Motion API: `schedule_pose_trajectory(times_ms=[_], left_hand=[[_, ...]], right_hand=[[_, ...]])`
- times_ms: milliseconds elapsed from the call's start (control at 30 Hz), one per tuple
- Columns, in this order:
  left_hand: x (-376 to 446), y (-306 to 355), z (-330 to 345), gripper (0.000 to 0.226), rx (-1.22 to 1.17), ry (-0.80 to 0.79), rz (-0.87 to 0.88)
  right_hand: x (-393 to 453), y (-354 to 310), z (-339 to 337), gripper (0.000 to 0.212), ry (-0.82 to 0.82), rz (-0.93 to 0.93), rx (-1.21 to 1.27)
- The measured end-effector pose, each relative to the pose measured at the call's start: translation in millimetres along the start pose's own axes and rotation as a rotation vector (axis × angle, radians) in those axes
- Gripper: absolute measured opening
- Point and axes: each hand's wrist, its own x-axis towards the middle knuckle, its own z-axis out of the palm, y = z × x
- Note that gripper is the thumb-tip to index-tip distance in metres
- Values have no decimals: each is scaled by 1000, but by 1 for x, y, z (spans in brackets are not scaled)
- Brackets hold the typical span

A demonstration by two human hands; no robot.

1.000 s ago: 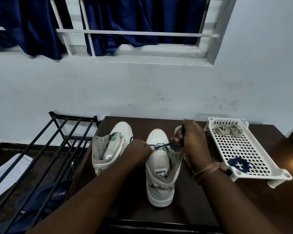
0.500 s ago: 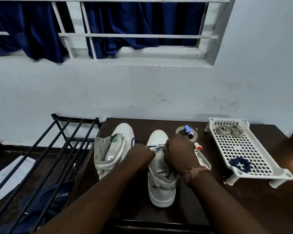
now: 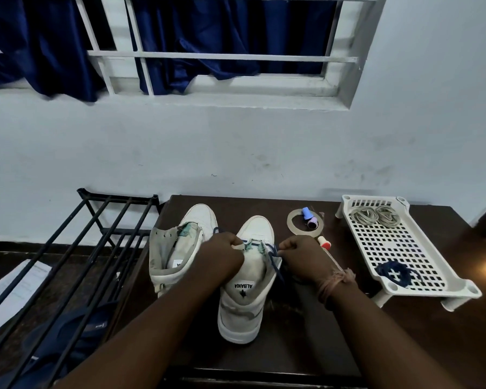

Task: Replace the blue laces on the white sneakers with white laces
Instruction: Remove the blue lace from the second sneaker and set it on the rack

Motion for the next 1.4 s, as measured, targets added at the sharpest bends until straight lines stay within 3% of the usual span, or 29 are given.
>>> schedule_pose_trajectory(times_ms=[167,400,467,533,600,667,733,800,900,967,1133,1267,1333,1400], left_hand=[[-9,-6,24,42,164,163,104],[-6,-10,27,32,218,248,109],[-6,-10,28,32,223,257,108],[-5,-10,28,31,204,237,96],[-5,-10,26,30,170,214,78],[-2,-10,23,31,128,184,51],[2,-9,18,23,105,158,13],[6,-8,12,15,91,144,-13],[9,-10,11,11,79,138,-15],[8,-10,13,11,81,149,-22],[10,-12,14,12,87,166,-53],[11,-13,15,11,77,161,-47],[11,-12,15,10,80,163,-44],[11,-12,15,10,77,162,-38]], right_hand=[[3,-9,13,17,22,-13,62],[10,-10,2,19,62,-19,259],[11,-19,-9,15,153,-56,448],[10,-25,-23,15,238,-100,795],[7,-28,-32,22,240,-115,1033],[4,-24,-33,26,267,-76,871],[4,-11,-24,31,254,-23,429],[7,1,-10,37,92,-13,186],[8,5,6,33,-62,13,56],[7,1,9,30,-34,-13,62],[3,-26,-8,27,53,-85,362],[-1,-44,-28,29,140,-127,980],[-3,-42,-31,32,229,-130,875],[-1,-30,-26,38,294,-101,526]])
